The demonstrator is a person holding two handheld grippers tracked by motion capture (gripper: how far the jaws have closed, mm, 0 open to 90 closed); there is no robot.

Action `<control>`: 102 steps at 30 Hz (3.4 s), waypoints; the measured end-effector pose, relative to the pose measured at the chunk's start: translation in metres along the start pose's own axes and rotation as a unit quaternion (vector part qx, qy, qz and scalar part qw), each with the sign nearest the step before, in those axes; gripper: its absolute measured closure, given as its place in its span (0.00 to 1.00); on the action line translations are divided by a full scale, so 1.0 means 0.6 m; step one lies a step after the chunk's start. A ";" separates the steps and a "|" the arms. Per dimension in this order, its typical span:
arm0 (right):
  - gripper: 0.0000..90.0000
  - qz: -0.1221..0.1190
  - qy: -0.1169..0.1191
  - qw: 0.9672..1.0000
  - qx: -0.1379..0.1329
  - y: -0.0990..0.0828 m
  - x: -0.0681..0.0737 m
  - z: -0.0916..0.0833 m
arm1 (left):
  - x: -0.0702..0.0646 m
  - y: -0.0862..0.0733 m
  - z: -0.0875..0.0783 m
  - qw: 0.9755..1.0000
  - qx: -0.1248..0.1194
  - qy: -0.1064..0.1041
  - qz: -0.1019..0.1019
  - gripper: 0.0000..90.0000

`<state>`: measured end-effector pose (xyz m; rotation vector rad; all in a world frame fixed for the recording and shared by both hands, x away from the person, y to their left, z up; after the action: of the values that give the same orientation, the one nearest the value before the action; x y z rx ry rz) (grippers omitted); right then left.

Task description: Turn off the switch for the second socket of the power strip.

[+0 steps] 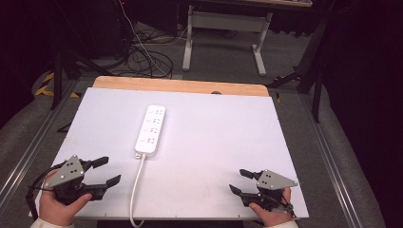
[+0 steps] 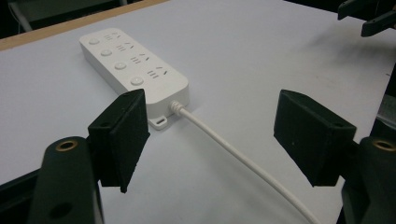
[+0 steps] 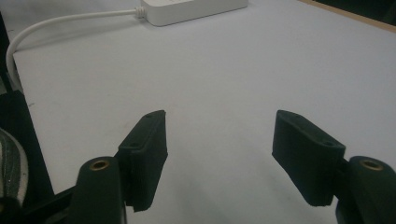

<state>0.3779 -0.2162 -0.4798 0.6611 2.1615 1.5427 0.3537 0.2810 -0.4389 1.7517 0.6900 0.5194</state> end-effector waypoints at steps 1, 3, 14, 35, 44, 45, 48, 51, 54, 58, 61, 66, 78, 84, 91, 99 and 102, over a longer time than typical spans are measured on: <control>0.40 0.000 0.000 1.000 0.002 0.000 0.000 0.001 | 0.002 0.005 0.002 1.000 0.001 -0.001 -0.001 0.30; 0.40 0.001 0.002 1.000 0.002 -0.001 0.000 0.002 | 0.008 0.020 0.007 1.000 0.002 -0.003 0.000 0.30; 0.40 0.001 0.003 1.000 0.001 -0.002 0.000 0.000 | 0.020 0.051 0.030 1.000 0.000 -0.014 0.002 0.30; 0.40 0.009 0.005 1.000 0.003 -0.004 -0.002 0.002 | 0.048 0.104 0.069 1.000 0.003 -0.014 0.005 0.33; 0.40 0.008 0.007 1.000 0.002 -0.004 -0.001 0.001 | 0.055 0.111 0.092 1.000 0.008 -0.015 0.004 0.35; 0.40 0.008 0.007 1.000 0.002 -0.004 -0.001 0.001 | 0.055 0.110 0.094 1.000 0.007 -0.014 0.003 0.35; 0.40 0.009 0.007 1.000 0.003 -0.004 -0.001 0.002 | 0.059 0.108 0.103 1.000 0.011 -0.012 0.004 0.38; 0.40 0.008 0.008 1.000 0.002 -0.004 -0.001 0.002 | 0.063 0.105 0.115 1.000 0.014 -0.010 0.005 0.43; 0.40 0.008 0.009 1.000 0.003 -0.004 -0.001 0.002 | 0.070 0.100 0.130 1.000 0.010 -0.009 0.009 0.48; 0.40 0.007 0.010 1.000 0.003 -0.004 -0.001 0.002 | 0.081 0.093 0.150 1.000 0.011 -0.012 -0.002 0.63; 0.40 0.008 0.010 1.000 0.002 -0.004 -0.001 0.001 | 0.092 0.087 0.166 1.000 0.008 -0.011 -0.019 0.72; 0.40 0.008 0.012 1.000 0.002 -0.005 -0.002 0.001 | 0.102 0.074 0.191 0.999 0.018 -0.010 -0.025 0.81; 0.40 0.007 0.015 1.000 0.003 -0.005 -0.002 0.001 | 0.127 0.057 0.222 0.998 0.030 0.026 -0.051 1.00; 0.40 0.007 0.016 1.000 0.002 -0.005 -0.002 0.002 | 0.137 0.050 0.230 0.997 0.042 0.043 -0.044 1.00; 0.40 0.007 0.016 1.000 0.003 -0.006 -0.003 0.002 | 0.146 0.042 0.245 0.995 0.060 0.064 -0.041 1.00; 0.40 0.008 0.018 1.000 0.004 -0.007 -0.003 0.002 | 0.155 0.032 0.259 0.994 0.074 0.076 -0.035 1.00; 0.40 0.009 0.019 1.000 0.004 -0.007 -0.003 0.003 | 0.157 0.029 0.263 0.995 0.066 0.073 -0.030 1.00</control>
<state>0.3796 -0.2171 -0.4842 0.6597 2.1969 1.5677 0.5293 0.2305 -0.4656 1.8231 0.8936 0.5753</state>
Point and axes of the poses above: each handheld gripper's, and its own axes: z roughly forward along the jaws, y roughly out of its top, x roughly to its left, the point moved 2 cm from there along z, roughly forward along the jaws, and after that the axes turned 10 degrees about -x, right-handed, at the moved point
